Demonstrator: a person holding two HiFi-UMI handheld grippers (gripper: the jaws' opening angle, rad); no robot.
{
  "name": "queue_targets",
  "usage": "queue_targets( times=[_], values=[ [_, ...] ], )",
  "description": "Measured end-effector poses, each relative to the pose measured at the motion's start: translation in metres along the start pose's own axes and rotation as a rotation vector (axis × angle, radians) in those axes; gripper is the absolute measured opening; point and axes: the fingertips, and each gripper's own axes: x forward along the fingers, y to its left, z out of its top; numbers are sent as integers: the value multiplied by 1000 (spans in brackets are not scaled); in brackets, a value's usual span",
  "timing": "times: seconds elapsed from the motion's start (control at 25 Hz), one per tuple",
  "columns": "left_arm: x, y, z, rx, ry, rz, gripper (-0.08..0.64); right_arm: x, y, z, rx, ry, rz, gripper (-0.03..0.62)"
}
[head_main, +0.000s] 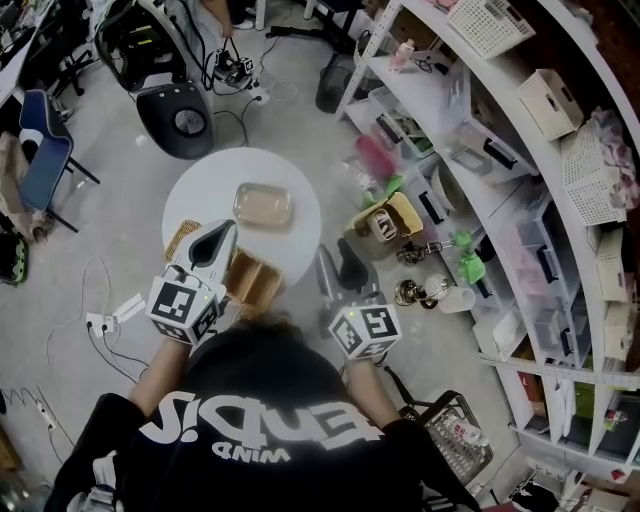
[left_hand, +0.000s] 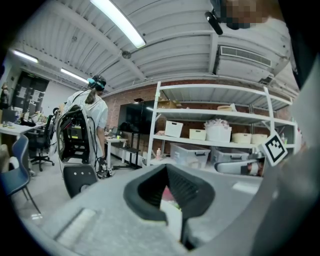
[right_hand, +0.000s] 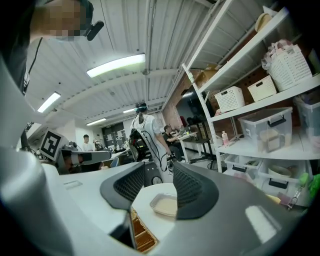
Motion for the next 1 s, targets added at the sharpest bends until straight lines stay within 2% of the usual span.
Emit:
queue_targets(
  times=[0.16, 0.48, 1.0],
  values=[
    [6, 5, -4, -8, 11, -2, 2, 16, -4, -12, 13, 43, 22, 206],
    [19, 19, -10, -7, 26, 5, 2, 63, -23, -54, 69, 156, 53, 206],
    [33, 45, -21, -18, 70, 40, 2, 136, -62, -142, 185, 362, 45, 196]
  ],
)
